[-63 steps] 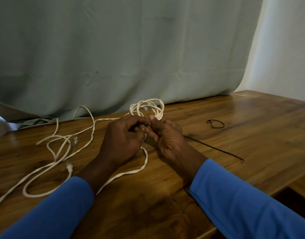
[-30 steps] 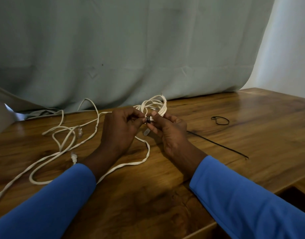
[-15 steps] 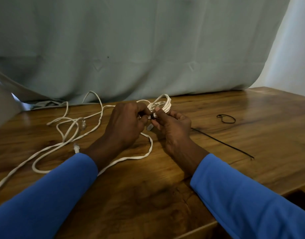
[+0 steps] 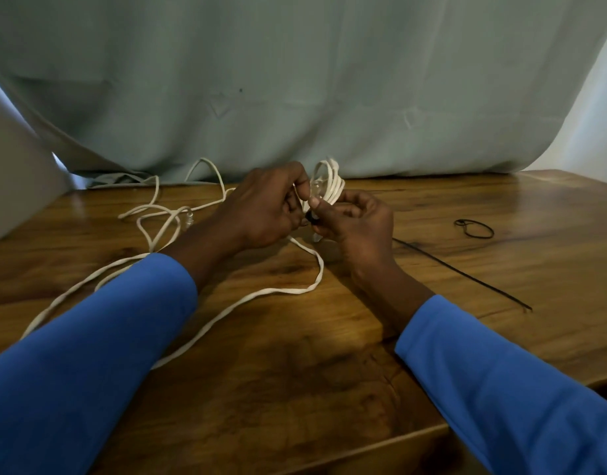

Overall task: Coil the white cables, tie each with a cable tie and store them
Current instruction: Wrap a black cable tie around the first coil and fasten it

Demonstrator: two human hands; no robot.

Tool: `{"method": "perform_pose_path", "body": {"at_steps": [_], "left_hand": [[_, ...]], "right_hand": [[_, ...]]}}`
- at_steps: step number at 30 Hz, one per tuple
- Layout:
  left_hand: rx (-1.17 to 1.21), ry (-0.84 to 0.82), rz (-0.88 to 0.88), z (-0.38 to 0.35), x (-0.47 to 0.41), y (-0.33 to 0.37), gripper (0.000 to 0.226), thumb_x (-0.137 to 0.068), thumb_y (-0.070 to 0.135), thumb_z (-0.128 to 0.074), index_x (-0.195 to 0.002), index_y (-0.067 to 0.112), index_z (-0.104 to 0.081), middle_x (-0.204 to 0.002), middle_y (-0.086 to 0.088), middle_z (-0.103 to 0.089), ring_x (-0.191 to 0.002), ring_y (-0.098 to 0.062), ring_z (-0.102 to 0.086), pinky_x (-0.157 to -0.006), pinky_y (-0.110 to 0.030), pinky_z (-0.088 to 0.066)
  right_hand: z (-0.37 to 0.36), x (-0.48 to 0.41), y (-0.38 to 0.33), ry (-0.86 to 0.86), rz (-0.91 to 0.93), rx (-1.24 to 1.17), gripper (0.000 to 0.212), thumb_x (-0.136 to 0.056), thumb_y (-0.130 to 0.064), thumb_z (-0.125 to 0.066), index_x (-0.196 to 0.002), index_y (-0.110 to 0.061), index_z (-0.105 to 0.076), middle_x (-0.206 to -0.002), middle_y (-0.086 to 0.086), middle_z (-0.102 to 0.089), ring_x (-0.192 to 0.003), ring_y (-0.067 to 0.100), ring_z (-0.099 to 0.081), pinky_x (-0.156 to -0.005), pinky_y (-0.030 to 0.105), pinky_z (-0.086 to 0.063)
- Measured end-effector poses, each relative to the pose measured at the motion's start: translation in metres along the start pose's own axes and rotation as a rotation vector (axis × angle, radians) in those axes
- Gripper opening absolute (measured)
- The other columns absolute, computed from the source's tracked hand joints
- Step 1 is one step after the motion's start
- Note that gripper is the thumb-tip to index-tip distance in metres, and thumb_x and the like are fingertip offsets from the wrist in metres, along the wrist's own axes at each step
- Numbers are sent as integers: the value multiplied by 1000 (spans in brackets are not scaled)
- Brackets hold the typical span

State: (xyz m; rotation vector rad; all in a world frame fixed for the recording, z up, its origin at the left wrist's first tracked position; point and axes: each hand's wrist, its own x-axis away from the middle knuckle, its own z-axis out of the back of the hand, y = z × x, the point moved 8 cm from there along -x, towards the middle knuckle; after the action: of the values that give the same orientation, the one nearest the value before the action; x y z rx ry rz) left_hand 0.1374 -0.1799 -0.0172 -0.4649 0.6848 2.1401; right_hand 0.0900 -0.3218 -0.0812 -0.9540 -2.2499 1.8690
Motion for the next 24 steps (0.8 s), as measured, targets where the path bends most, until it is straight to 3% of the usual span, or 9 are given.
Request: {"method": "perform_pose_path", "body": {"at_steps": [5,9,12,16,19,22,24], "left_hand": [[-8,-17,-25,1,3,4,31,-77,10,-84,-92,24,-60,-70,11,-60,-62,3,-55,-58,-20,-39],[78,41,-76,-3,12,3,35,-79,13,-86,-89,28,-56,-67,14,-54,-61,1,-53,-57,-28,-40],[106,110,-121,-7,17,4,26,-85,16,-82,-96,25,-60,-73,19,-54,-65,3,-52,-58,-22,-38],[-16,168,-238,-6,22,14,17,-91,19,-75,-104,22,-63,-83,20,-53,-72,-2,-48,-65,-19,-35],[-61,197,-289,-5,24,19,14,-93,19,-73,-104,19,-63,-89,12,-58,-78,-6,-47,-67,-23,-35],[-67,199,-312,-9,25,25,14,-94,19,-72,-104,17,-63,-91,9,-60,-79,-10,-51,-67,-23,-36],[-1,224,-260,-10,25,22,12,-93,20,-74,-101,18,-66,-90,9,-64,-78,-9,-54,-66,-21,-38]], "right_hand": [[0,-2,1,-28,35,96,31,-79,-15,-90,-101,-5,-70,-85,16,-79,-80,34,-79,-75,47,-65],[3,0,4,-67,-105,-46,37,-85,-10,-84,-114,6,-67,-88,15,-79,-77,30,-75,-66,33,-64],[4,0,10,-78,-210,-150,35,-87,-11,-81,-116,4,-69,-95,14,-80,-81,22,-76,-66,28,-62],[4,-5,15,-107,-257,-188,25,-89,-14,-78,-108,2,-72,-104,18,-78,-87,23,-76,-76,32,-65],[2,-5,17,-151,-303,-216,12,-92,-13,-74,-94,-2,-72,-95,16,-78,-82,21,-76,-75,29,-65],[4,-6,18,-172,-344,-227,16,-93,-12,-73,-97,4,-73,-94,17,-77,-81,21,-76,-75,30,-65],[5,-7,19,-175,-346,-206,24,-91,-14,-75,-102,7,-73,-101,20,-75,-85,23,-74,-83,33,-63]]}}
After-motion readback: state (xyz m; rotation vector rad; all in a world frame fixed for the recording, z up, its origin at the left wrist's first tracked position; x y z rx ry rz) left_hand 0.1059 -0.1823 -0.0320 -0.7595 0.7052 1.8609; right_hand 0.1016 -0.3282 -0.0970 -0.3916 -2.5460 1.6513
